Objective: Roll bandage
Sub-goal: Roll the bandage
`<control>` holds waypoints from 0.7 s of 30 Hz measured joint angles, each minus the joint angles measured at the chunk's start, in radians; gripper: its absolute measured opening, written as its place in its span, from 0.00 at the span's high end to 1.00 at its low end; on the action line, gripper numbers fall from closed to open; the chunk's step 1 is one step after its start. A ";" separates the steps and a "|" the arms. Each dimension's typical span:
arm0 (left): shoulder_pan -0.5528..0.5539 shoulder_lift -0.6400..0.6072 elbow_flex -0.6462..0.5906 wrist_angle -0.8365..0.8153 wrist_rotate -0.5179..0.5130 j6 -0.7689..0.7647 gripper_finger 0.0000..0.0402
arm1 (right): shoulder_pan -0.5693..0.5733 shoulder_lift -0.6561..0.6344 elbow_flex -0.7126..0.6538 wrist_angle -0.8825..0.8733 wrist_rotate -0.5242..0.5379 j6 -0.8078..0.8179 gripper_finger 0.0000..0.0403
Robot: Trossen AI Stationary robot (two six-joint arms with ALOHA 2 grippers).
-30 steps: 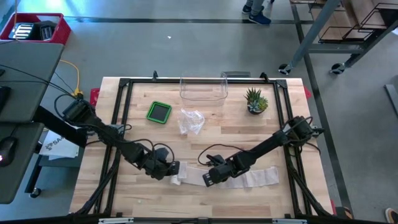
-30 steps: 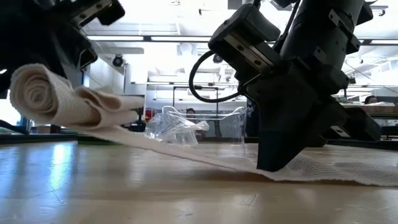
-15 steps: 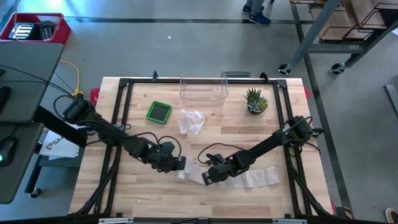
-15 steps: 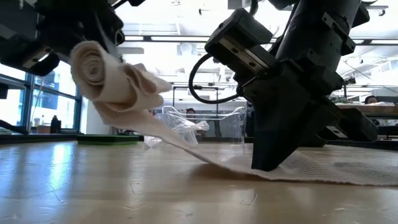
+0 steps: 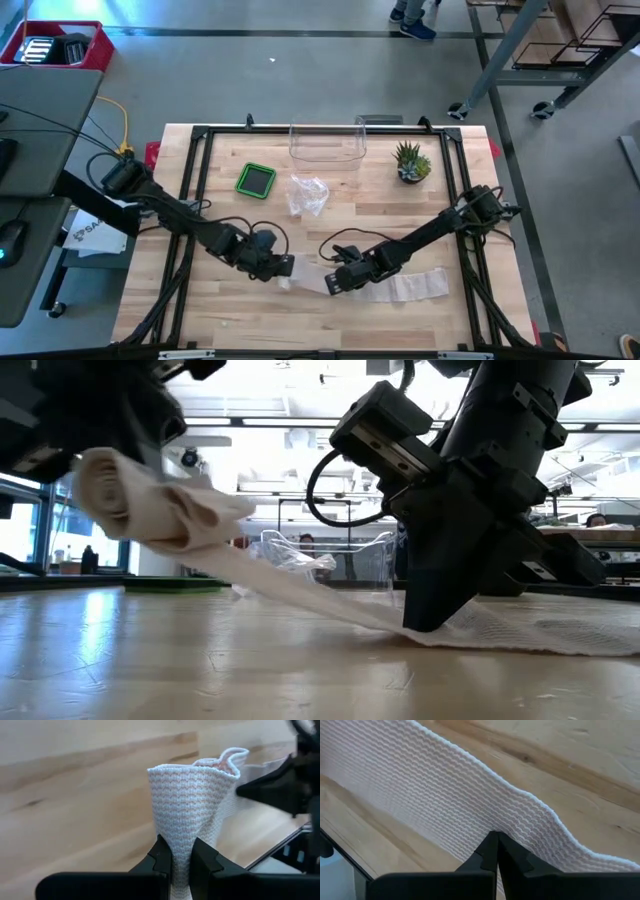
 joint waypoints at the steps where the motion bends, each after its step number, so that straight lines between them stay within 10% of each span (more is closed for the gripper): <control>1: -0.011 0.000 0.000 -0.011 0.000 -0.015 0.94 | 0.000 0.000 0.000 0.008 0.003 0.001 1.00; 21: -0.305 0.000 -0.002 -0.240 0.012 -0.452 0.94 | -0.077 0.202 0.275 0.009 -0.104 -0.152 1.00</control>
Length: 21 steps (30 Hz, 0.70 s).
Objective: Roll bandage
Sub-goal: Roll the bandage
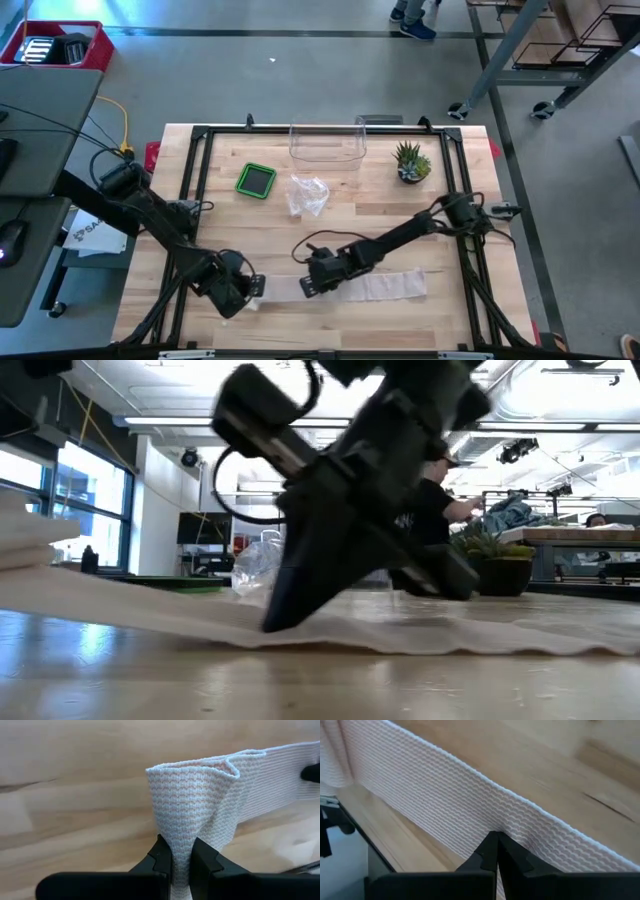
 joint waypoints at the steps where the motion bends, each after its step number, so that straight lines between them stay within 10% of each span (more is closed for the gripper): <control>1: -0.001 0.000 0.000 -0.007 0.013 -0.002 0.94 | -0.003 0.011 0.017 -0.001 -0.013 -0.016 1.00; 21: 0.180 0.008 0.099 0.036 -0.112 0.215 0.94 | -0.009 0.032 0.060 -0.009 -0.004 -0.053 1.00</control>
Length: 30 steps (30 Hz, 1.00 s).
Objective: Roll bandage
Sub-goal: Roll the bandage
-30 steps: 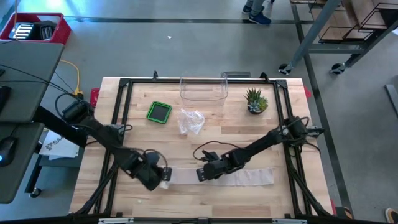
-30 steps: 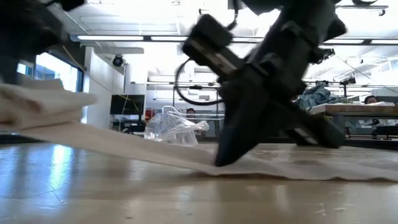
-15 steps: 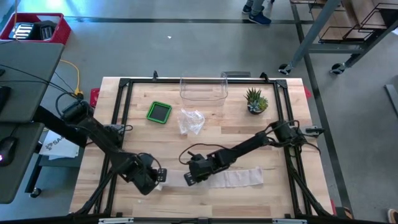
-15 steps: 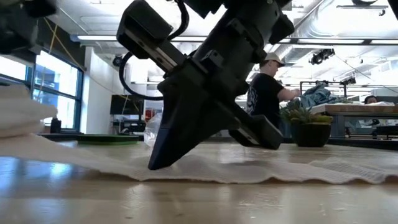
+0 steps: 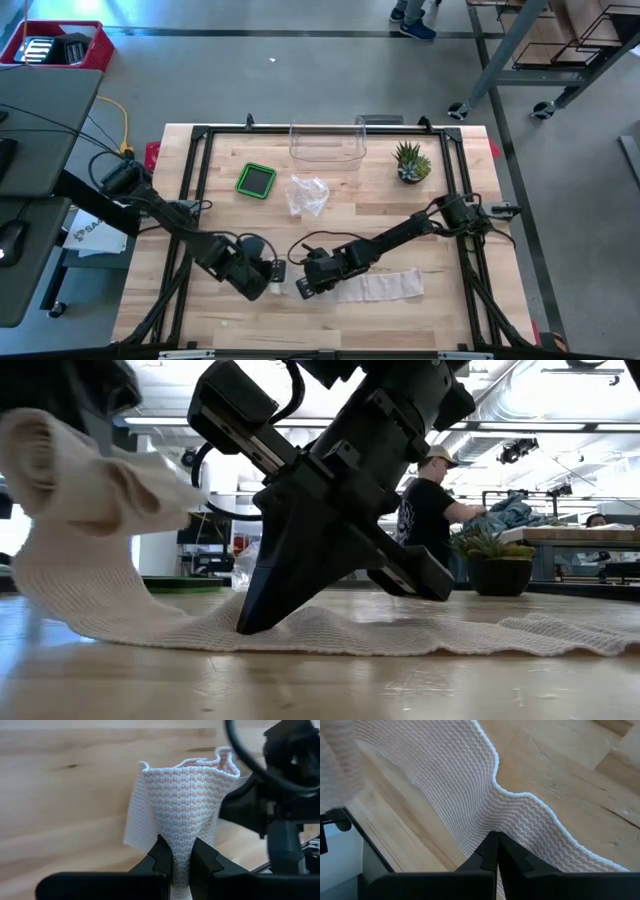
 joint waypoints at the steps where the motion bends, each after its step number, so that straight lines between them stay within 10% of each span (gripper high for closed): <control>1: 0.008 0.002 0.000 0.012 0.003 0.018 0.94 | 0.000 0.000 0.000 0.000 0.000 0.000 1.00; 30: 0.034 0.004 0.062 -0.297 0.159 0.138 0.94 | 0.027 0.019 0.002 0.084 -0.092 -0.017 1.00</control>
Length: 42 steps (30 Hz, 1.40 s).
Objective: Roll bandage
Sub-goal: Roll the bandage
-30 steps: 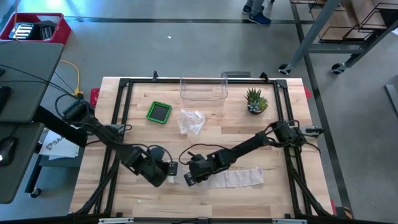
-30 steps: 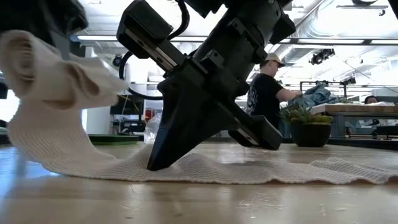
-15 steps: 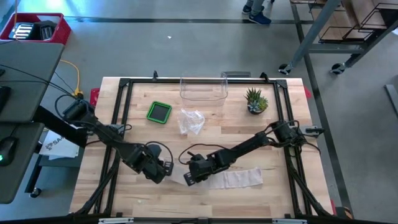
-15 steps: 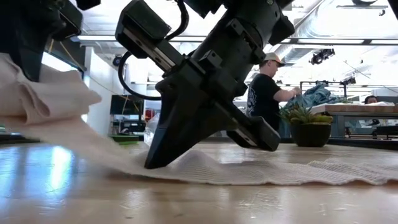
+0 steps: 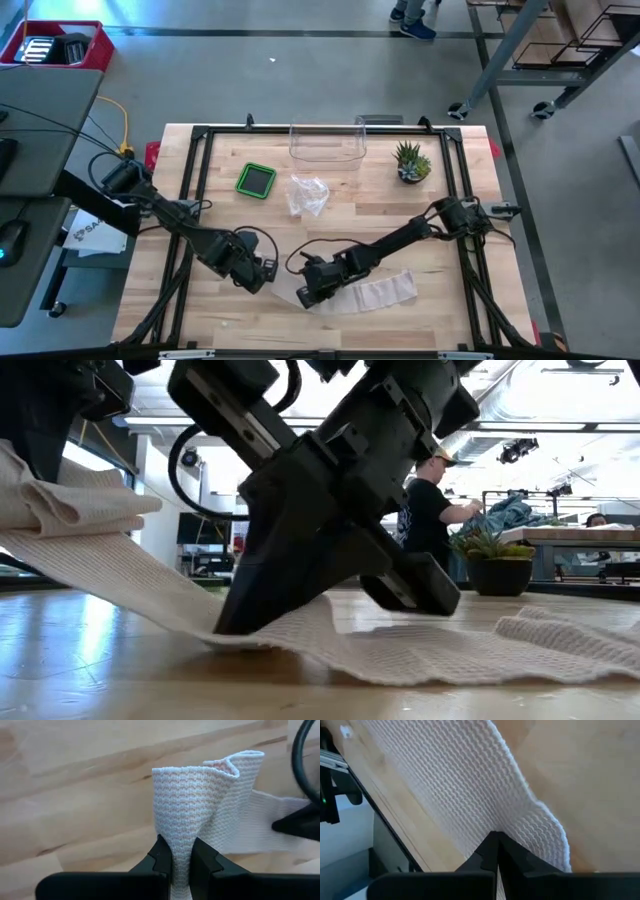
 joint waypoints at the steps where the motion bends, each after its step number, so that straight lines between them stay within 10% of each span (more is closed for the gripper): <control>1: -0.005 0.000 0.000 0.003 0.000 -0.011 0.94 | -0.003 -0.005 -0.001 -0.005 -0.004 -0.007 1.00; 42: 0.052 0.154 0.063 -0.192 0.168 0.022 0.94 | 0.001 -0.135 0.001 -0.276 -0.014 -0.188 1.00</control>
